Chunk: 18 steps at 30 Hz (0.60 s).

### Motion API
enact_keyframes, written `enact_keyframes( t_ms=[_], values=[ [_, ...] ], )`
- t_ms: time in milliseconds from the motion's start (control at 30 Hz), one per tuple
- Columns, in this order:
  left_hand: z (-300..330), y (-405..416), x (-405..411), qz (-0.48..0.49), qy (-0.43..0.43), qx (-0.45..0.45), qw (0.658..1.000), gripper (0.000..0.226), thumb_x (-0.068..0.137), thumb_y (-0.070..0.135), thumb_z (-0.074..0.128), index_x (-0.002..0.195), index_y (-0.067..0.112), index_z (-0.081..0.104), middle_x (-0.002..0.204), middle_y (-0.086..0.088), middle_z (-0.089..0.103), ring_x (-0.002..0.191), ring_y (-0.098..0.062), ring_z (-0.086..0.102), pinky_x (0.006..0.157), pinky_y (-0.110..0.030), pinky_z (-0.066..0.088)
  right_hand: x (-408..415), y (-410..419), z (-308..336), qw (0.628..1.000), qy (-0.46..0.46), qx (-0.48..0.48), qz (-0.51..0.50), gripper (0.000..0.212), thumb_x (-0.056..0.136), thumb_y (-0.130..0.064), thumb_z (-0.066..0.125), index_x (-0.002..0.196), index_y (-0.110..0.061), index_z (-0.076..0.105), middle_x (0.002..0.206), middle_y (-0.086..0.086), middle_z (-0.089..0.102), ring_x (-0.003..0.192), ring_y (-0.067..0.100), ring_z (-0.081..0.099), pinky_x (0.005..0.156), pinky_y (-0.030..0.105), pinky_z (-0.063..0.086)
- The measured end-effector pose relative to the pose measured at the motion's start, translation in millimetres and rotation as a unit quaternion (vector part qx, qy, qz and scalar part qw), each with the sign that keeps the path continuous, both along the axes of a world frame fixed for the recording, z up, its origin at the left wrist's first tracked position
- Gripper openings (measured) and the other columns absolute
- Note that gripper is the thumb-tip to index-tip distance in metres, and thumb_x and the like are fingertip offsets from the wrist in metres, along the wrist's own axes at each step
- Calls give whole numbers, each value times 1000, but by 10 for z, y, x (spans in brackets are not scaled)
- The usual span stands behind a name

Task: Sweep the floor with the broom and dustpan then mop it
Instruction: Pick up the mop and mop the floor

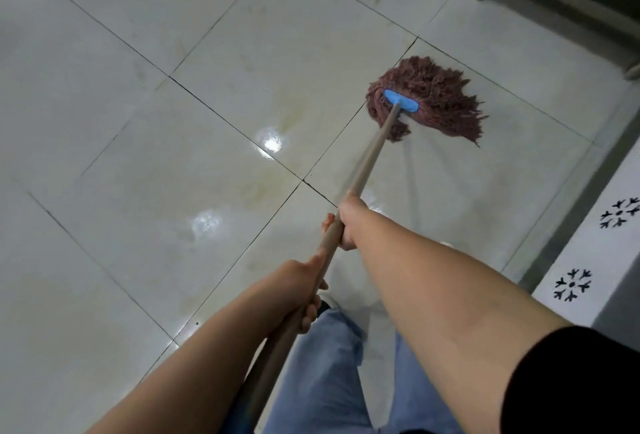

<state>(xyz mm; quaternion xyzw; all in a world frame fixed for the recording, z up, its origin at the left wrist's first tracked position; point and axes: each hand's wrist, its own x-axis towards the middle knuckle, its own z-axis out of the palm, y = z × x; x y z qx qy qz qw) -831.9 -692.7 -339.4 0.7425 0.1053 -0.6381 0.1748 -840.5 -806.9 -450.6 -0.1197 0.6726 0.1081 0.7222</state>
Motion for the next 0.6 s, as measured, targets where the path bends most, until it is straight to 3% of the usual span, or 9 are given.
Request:
enact_keyframes(
  t_ms=[133, 233, 367, 600],
  values=[
    [-32, -287, -95, 41, 20, -6, 999, 53, 91, 55, 38, 84, 5, 52, 40, -1, 42, 26, -10, 34, 36, -11, 32, -62, -286, -4, 1000, 6, -9, 16, 37, 97, -40, 32, 71, -13, 35, 35, 3, 40, 14, 10, 31, 32, 19, 44],
    [6, -641, -153, 86, 37, -13, 996, 56, 88, 61, 41, 83, 6, 50, 40, 0, 41, 27, -9, 33, 35, -10, 30, -76, -657, 0, 1000, -2, -8, 28, 42, 97, -46, 33, 72, -12, 34, 53, 4, 37, 16, 10, 30, 33, 18, 44],
    [-10, -1270, -229, 120, 39, -13, 992, 59, 85, 65, 40, 80, 7, 49, 42, 0, 39, 27, -8, 31, 36, -9, 29, -70, -1281, -22, 997, -5, -12, 75, 45, 96, -49, 32, 72, -11, 34, 56, 4, 38, 28, 13, 37, 33, 18, 45],
    [-127, -2234, -268, 191, 46, -38, 980, 49, 91, 54, 42, 84, 7, 49, 38, 1, 41, 27, -8, 34, 33, -11, 31, 33, -2317, -63, 989, 12, -2, 150, 47, 96, -49, 35, 71, -9, 36, 55, 4, 43, 14, 11, 35, 32, 13, 40]
  ],
)
